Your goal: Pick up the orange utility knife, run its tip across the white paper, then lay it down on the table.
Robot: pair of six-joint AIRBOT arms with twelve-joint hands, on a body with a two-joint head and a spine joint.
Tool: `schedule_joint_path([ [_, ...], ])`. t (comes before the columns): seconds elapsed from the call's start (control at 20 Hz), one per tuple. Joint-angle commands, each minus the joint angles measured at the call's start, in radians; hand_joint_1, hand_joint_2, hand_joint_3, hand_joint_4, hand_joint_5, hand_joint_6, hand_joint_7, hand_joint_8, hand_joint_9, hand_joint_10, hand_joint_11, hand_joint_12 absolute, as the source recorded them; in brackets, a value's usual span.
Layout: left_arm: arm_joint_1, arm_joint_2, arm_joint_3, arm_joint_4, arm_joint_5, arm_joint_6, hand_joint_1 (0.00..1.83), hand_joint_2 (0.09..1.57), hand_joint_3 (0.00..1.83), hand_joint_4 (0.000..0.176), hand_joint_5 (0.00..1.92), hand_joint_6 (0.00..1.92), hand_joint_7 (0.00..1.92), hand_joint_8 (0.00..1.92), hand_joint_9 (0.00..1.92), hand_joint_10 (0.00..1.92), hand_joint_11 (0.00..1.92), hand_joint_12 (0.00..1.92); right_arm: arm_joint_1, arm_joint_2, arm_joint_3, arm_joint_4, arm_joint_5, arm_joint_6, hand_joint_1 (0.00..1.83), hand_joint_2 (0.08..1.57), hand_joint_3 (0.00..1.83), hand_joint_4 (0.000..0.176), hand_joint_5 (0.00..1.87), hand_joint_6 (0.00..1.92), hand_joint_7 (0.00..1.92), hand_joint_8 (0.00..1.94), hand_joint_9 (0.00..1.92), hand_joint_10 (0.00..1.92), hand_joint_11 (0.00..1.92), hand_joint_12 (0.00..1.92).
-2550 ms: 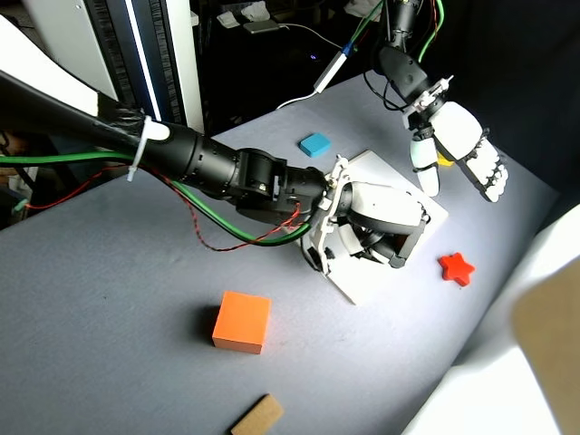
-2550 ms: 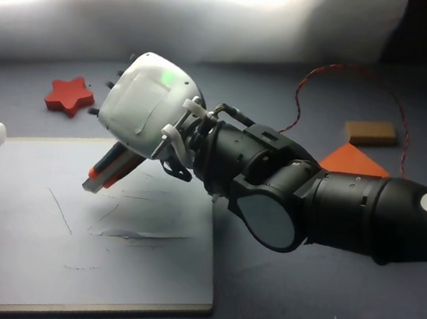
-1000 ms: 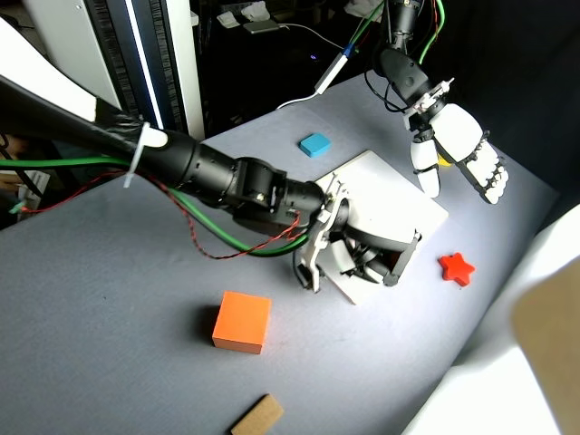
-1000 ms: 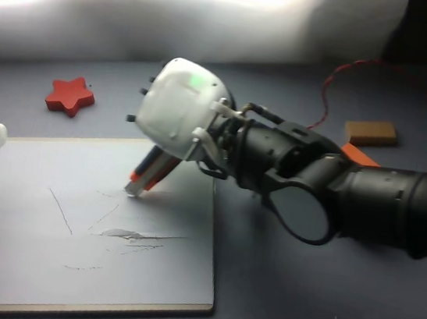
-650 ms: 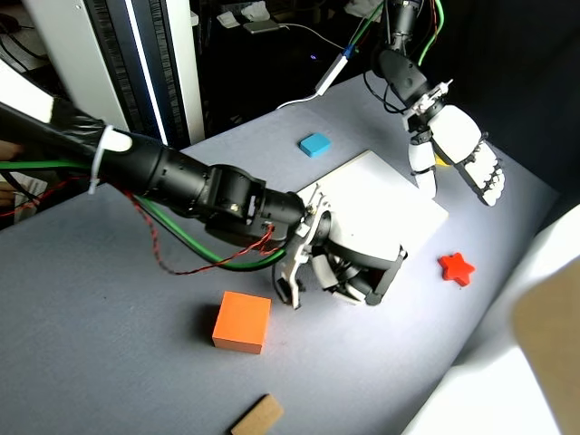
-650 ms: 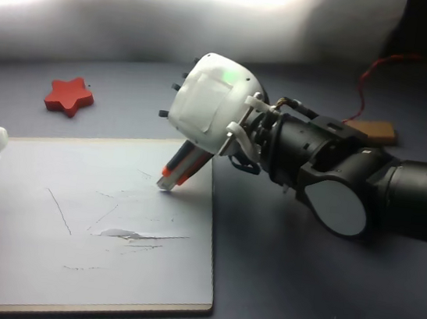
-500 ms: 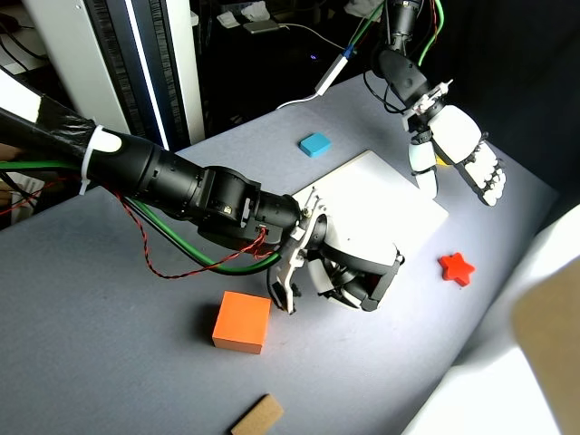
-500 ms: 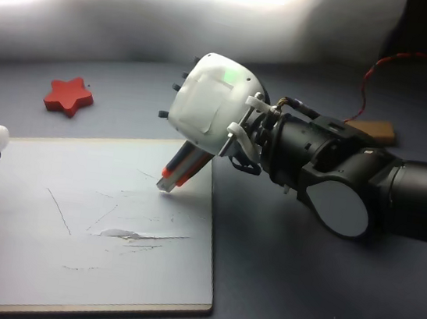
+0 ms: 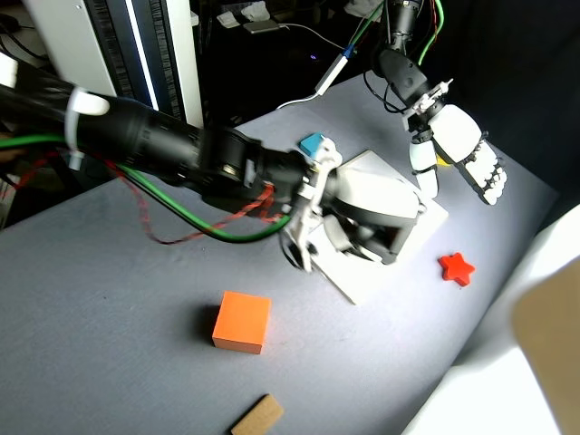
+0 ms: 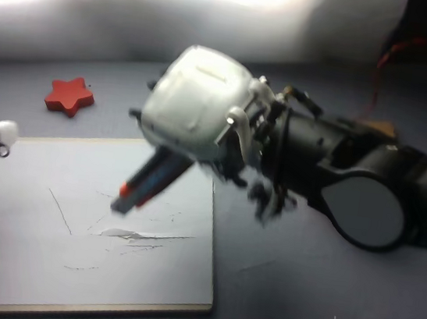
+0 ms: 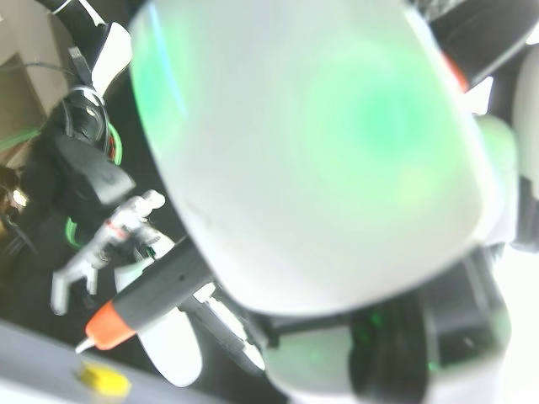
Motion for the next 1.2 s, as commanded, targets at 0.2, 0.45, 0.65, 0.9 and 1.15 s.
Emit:
schedule_joint_path([
  [0.2, -0.087, -0.034, -0.023, 0.121, -0.036, 0.038, 0.04, 1.33, 0.0, 0.0, 0.0, 0.0, 0.0, 0.0, 0.0, 0.0, 0.0, 0.0, 0.012, 0.097, -0.08, 0.259, 0.036, -0.004, 1.51, 0.92, 0.67, 0.176, 1.22, 1.92, 1.52, 1.94, 1.61, 1.92, 1.68, 1.92],
  [0.45, -0.111, -0.058, -0.08, 0.118, -0.044, 0.059, 0.04, 1.32, 0.0, 0.0, 0.0, 0.0, 0.01, 0.01, 0.01, 0.01, 0.02, 0.01, -0.01, 0.184, -0.089, 0.429, 0.14, -0.001, 1.53, 0.91, 0.68, 0.176, 1.2, 1.92, 1.51, 1.94, 1.6, 1.92, 1.68, 1.92],
  [0.65, -0.105, -0.058, -0.116, 0.121, -0.069, 0.077, 0.0, 1.32, 0.0, 0.0, 0.0, 0.0, 0.0, 0.0, 0.01, 0.0, 0.01, 0.02, -0.054, 0.223, -0.104, 0.429, 0.156, -0.002, 1.53, 0.89, 0.72, 0.176, 1.24, 1.92, 1.53, 1.94, 1.62, 1.92, 1.69, 1.92],
  [0.9, -0.095, -0.075, -0.162, 0.119, -0.111, 0.095, 0.02, 1.32, 0.0, 0.0, 0.0, 0.0, 0.0, 0.0, 0.0, 0.0, 0.0, 0.11, -0.091, 0.248, -0.145, 0.429, 0.144, -0.026, 1.55, 0.89, 0.72, 0.176, 1.26, 1.92, 1.53, 1.94, 1.62, 1.92, 1.7, 1.92],
  [1.15, -0.095, -0.112, -0.188, 0.095, -0.151, 0.102, 0.04, 1.32, 0.0, 0.0, 0.0, 0.0, 0.0, 0.0, 0.0, 0.0, 0.0, 0.11, -0.121, 0.268, -0.163, 0.427, 0.131, -0.046, 1.54, 0.9, 0.68, 0.176, 1.16, 1.92, 1.46, 1.94, 1.56, 1.92, 1.64, 1.92],
])
